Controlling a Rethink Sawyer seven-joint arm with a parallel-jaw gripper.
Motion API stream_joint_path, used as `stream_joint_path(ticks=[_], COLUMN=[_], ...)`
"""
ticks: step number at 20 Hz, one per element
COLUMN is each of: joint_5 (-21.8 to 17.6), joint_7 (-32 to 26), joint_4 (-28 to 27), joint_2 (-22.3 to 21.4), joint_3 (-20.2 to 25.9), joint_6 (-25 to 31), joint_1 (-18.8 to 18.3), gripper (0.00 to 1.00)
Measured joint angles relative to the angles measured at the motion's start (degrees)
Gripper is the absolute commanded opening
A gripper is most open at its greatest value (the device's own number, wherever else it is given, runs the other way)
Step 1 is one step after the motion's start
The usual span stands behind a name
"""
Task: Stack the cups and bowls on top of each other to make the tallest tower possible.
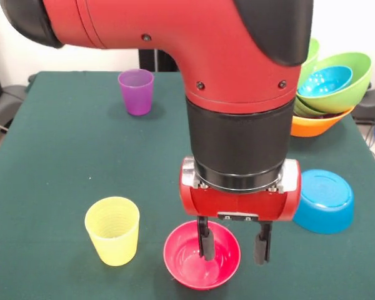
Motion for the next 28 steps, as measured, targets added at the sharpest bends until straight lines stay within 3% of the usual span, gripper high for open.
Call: stream_joint_path(ticks=[6,9,15,20,28], joint_5=[1.8,1.7,1.5,1.4,1.3], joint_7=[0.0,0.0,0.0,0.0,0.0], joint_4=[12.7,20.3,26.7,28.8,30.8], joint_2=[-2.9,-3.7,-2.1,-0.2,0.4], joint_3=[-2.0,-2.3,-2.3,-2.3,-2.3], joint_6=[-11.0,-20.3,-32.1,-36.2,-37.5], joint_1=[-3.0,-5.4,-8.9,-10.6,-10.9], gripper=[1.0,1.0,1.0,1.0,1.0])
